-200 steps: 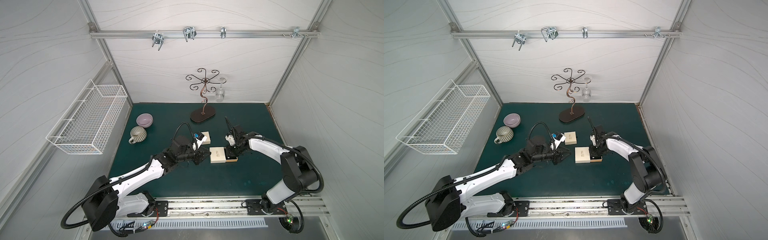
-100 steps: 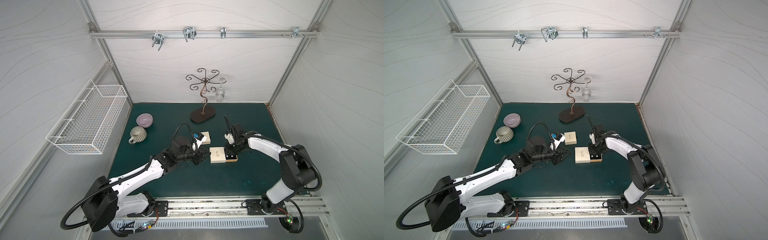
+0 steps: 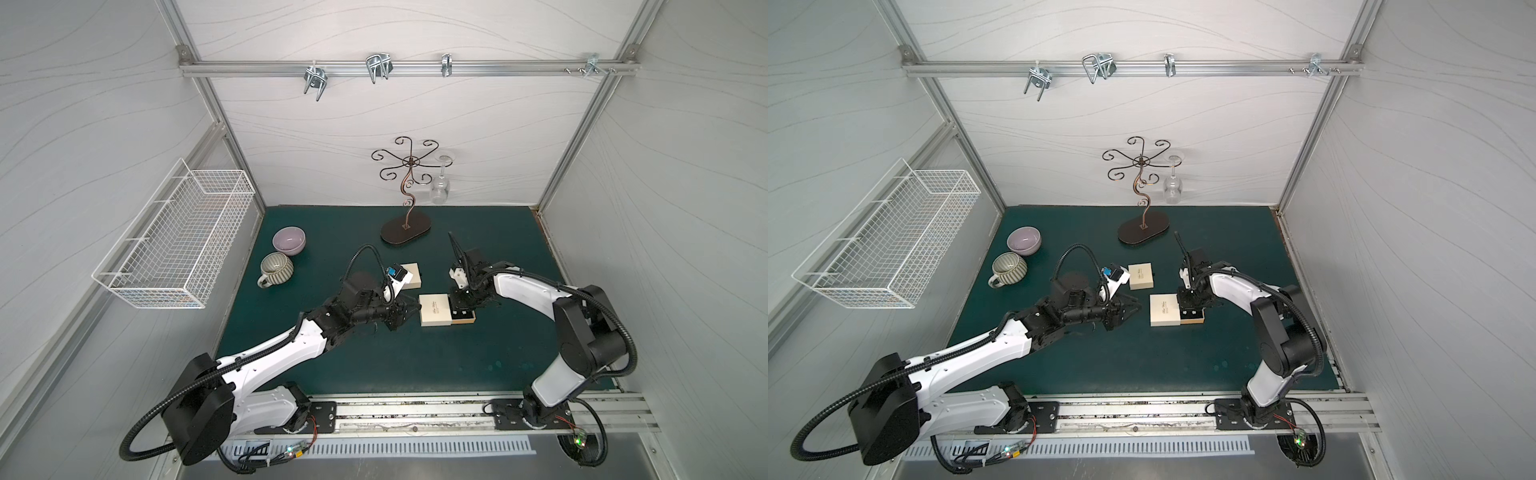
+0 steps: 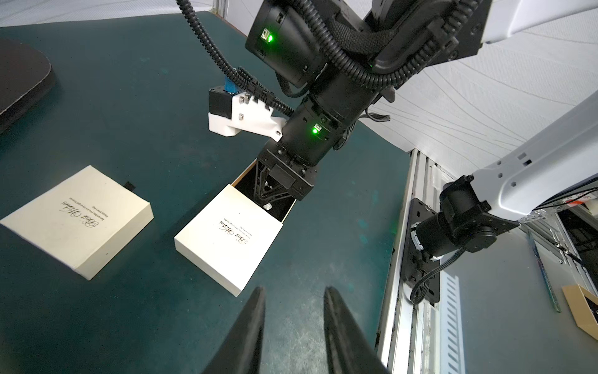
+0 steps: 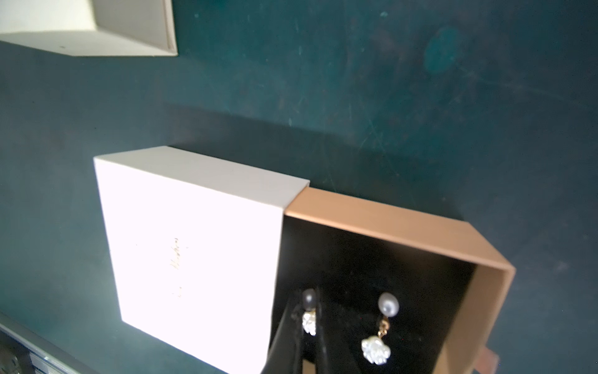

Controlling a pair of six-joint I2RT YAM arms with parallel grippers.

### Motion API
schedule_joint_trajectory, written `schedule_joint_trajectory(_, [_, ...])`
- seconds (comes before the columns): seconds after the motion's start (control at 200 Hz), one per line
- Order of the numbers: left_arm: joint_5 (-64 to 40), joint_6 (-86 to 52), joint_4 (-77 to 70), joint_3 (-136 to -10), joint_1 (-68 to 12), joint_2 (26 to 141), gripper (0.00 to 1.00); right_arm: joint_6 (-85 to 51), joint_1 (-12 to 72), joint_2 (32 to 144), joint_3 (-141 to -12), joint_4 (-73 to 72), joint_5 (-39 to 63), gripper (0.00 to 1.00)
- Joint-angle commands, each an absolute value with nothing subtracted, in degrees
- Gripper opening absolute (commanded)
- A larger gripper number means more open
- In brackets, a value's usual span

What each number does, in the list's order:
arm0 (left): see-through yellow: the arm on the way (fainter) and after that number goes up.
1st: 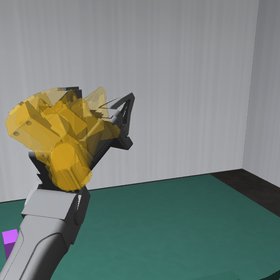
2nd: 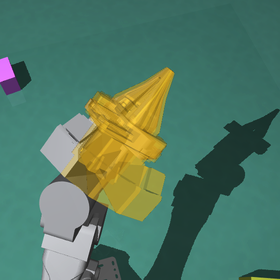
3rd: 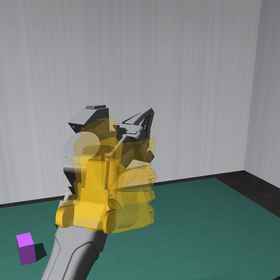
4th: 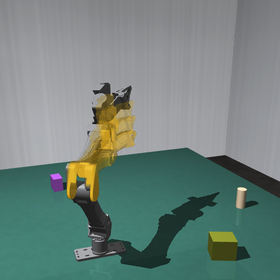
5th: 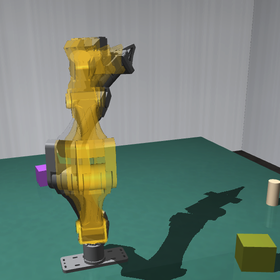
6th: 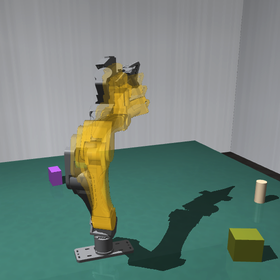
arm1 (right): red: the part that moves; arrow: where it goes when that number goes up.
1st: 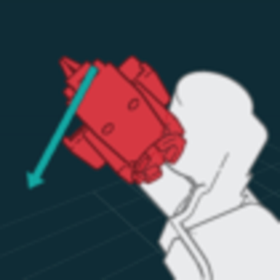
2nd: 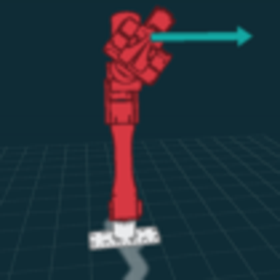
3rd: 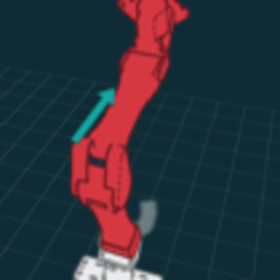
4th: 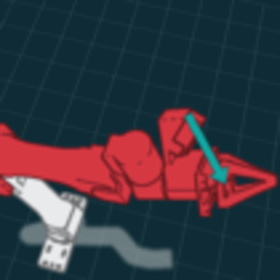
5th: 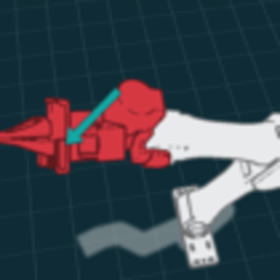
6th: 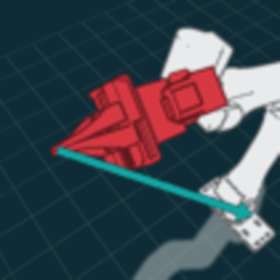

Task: Place the earrings into the drawer-style jewelry box
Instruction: Insert the earring into the inner lining.

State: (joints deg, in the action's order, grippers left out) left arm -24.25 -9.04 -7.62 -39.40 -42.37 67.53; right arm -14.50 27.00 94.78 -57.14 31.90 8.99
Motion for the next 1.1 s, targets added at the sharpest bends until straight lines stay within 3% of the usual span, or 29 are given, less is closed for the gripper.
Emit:
schedule_joint_trajectory(0.0, [-25.14,-8.51,-10.71,-39.55,-42.12,66.34,0.35,-13.71,26.32,95.94,-58.01,31.72,9.28,0.09])
schedule_joint_trajectory(0.22, [-25.39,-8.44,-10.74,-39.55,-42.07,66.13,0.35,-15.12,26.07,96.36,-57.82,31.36,9.45,0.13])
schedule_joint_trajectory(0.435, [-25.66,-8.32,-10.38,-39.99,-42.04,66.5,0.35,-16.76,26.1,94.48,-58.96,33.8,7.34,0.29])
schedule_joint_trajectory(0.525, [-25.74,-8.33,-10.44,-40.16,-42.07,66.56,0.35,-17.51,26.07,92.84,-59.41,34.96,6.42,0.32])
schedule_joint_trajectory(0.655, [-25.84,-8.29,-10.46,-40.34,-42.06,66.84,0.35,-18.14,26.1,90.26,-59.25,35.51,5.55,0.31])
schedule_joint_trajectory(0.86, [-26.19,-8.58,-10.91,-40.39,-42.07,67.39,0.35,-18.22,26.08,89.61,-58.81,34.34,6.71,0.18])
schedule_joint_trajectory(1.015, [-22.76,-9.74,-10.08,-41.45,-42.04,69.05,0.35,-19.79,26.01,89.73,-57.96,33.95,3.99,0.16])
schedule_joint_trajectory(1.096, [-20.77,-10.88,-7.86,-43.25,-42.01,71.05,0.35,-21.21,24.97,87.66,-56.53,32.72,3.58,0.21])
